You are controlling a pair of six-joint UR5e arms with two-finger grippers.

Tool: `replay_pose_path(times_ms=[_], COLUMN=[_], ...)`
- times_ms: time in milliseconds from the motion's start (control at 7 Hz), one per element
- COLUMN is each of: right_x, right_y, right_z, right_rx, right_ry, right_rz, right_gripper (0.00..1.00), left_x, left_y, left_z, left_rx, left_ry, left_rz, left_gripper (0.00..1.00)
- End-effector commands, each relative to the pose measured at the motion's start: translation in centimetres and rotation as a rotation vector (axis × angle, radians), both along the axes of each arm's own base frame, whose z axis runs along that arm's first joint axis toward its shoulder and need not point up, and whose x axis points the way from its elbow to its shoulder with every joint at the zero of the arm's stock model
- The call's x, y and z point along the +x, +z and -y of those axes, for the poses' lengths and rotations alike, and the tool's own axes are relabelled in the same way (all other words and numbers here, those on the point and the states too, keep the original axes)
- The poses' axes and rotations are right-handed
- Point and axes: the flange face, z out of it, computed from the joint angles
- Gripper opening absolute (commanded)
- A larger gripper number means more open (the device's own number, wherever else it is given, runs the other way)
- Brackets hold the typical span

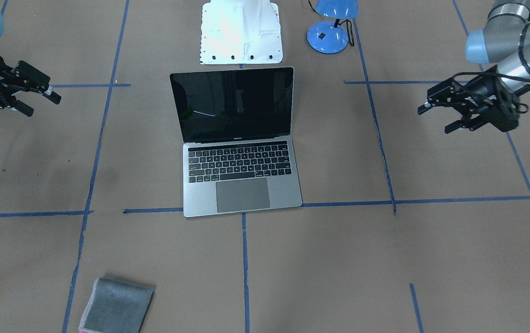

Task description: Close laptop

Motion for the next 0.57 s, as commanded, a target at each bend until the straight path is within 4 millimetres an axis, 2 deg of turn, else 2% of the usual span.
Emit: replay_pose_path(times_ms=[0, 143, 286, 429], right_x=[-4.5, -5.3, -6.0, -7.2], right_y=[-1.5, -3.1, -3.4, -3.3], right_z=[-3.3, -5.3, -7.8, -9.6], right_rx=[0.03, 0.044, 0.055, 0.063], right_ry=[-0.004, -0.003, -0.021, -0.032], right_rz=[0.081, 0.096, 0.088, 0.075], right_gripper=[0.99, 0.96, 0.82, 0.59], left_x=[7.0, 9.3, 11.3, 13.0], left_y=[-5.3, -7.7, -8.8, -9.7], left_z=[-2.7, -3.7, -5.4, -7.3], left_rx=[-0.134, -0.181, -0.187, -0.201], left_ry=[0.053, 0.058, 0.084, 0.109], left_rz=[-0.095, -0.119, -0.126, -0.131], left_gripper=[0.97, 0.89, 0.89, 0.74])
